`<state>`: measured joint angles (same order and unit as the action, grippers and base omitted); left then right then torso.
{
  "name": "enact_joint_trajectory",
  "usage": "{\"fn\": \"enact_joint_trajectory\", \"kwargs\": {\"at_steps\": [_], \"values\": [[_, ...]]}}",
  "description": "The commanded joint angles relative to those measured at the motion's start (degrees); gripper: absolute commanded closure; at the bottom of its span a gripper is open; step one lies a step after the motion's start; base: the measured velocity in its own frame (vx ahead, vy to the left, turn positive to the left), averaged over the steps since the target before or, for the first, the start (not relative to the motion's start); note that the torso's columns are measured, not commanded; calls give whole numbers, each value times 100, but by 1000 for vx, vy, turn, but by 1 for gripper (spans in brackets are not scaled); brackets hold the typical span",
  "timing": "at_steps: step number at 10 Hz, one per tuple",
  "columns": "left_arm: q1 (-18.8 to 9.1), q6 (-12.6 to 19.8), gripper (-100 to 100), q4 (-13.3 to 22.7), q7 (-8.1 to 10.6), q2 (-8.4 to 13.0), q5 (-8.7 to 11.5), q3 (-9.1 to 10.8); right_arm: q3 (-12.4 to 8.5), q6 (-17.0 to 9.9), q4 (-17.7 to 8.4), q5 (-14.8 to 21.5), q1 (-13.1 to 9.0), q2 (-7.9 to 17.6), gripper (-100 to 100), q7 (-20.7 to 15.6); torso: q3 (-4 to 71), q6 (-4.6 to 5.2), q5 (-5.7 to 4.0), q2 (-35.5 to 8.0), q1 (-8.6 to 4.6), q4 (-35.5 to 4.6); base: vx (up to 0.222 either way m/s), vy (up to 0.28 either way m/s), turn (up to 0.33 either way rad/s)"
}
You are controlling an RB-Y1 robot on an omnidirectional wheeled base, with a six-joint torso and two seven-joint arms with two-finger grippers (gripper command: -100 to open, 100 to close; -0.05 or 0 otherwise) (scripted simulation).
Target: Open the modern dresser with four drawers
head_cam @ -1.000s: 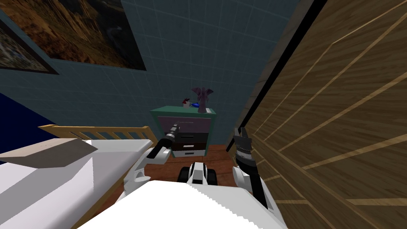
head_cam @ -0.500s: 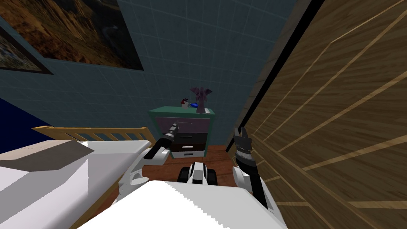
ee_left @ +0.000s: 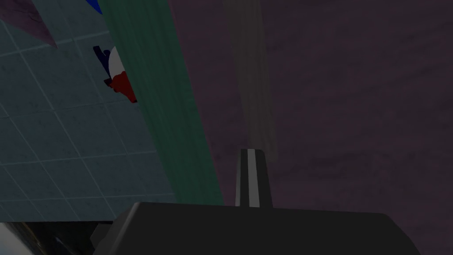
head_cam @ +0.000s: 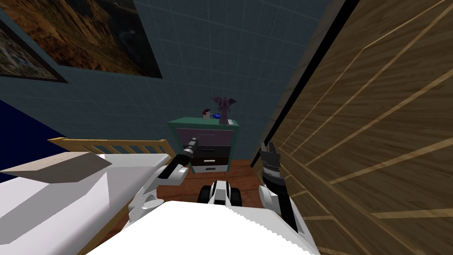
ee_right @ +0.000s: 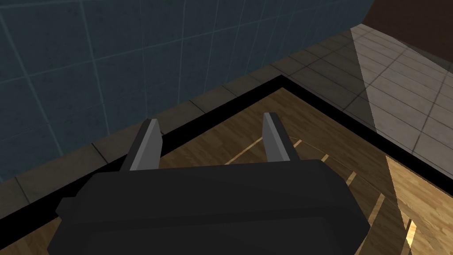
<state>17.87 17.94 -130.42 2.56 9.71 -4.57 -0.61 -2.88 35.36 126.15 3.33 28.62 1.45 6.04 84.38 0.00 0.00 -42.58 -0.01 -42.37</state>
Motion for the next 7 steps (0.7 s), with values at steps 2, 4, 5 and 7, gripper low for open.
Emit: {"fn": "enact_joint_trajectory", "kwargs": {"at_steps": [2, 4, 5, 7], "values": [[65, 24, 100, -103, -1, 10, 0, -32, 0, 0, 0, 0, 0, 0, 0, 0, 20, -1, 0, 30, -1, 9, -140, -16, 16], [4, 34, -100, 16, 1, -3, 4, -6, -1, 1, 0, 0, 4, 1, 0, 0, 63, 0, 3, 102, 11, 29, 110, 29, -26], [-22, 36, -100, 64, 1, -9, 5, 4, -1, 1, 1, 0, 5, 1, 0, 0, 63, -1, 4, 98, 14, 30, 154, 25, -14], [-82, 43, -100, 171, 2, -22, 7, 29, -1, 1, 1, 0, 6, 1, 0, 0, 24, 0, -2, 37, -6, 11, 172, 7, -20]]}}
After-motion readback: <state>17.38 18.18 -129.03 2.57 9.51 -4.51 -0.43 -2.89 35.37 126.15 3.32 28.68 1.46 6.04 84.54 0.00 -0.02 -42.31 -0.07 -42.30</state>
